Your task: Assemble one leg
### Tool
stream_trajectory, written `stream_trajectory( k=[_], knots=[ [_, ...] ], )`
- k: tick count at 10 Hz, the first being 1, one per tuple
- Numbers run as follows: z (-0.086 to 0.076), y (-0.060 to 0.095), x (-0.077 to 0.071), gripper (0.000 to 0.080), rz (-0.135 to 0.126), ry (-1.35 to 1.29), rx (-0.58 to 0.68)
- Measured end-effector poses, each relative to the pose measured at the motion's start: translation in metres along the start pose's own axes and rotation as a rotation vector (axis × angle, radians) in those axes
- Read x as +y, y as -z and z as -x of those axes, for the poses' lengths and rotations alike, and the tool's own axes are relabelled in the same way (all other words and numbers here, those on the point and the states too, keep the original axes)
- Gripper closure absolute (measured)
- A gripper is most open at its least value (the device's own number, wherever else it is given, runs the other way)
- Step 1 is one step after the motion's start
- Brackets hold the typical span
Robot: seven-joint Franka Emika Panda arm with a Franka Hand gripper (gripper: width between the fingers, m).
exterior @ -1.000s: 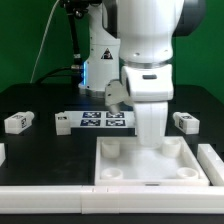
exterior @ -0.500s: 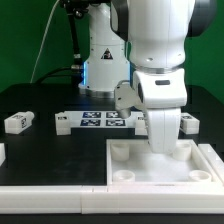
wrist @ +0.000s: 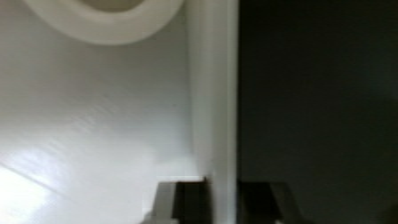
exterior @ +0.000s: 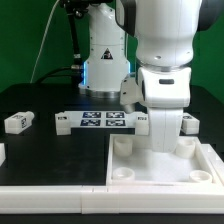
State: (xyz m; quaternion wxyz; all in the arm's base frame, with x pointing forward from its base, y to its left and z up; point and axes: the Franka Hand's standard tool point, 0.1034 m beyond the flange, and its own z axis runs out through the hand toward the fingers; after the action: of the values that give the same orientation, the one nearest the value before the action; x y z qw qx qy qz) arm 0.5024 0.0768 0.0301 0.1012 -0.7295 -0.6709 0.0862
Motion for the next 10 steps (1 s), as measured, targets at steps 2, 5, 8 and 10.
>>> stream_trajectory(
  k=[2, 5, 8, 10],
  knots=[
    [0.0002, -0.0003, -0.0003, 0.0736, -0.001, 0.001, 0.0],
    [0.0008, -0.0004, -0.0002, 0.0493, -0.001, 0.0, 0.0],
    [0.0013, -0.0004, -0.0001, 0.0204, -0.001, -0.001, 0.0],
    [0.0016, -0.0004, -0.0001, 0.0153, -0.001, -0.002, 0.0]
  ],
)
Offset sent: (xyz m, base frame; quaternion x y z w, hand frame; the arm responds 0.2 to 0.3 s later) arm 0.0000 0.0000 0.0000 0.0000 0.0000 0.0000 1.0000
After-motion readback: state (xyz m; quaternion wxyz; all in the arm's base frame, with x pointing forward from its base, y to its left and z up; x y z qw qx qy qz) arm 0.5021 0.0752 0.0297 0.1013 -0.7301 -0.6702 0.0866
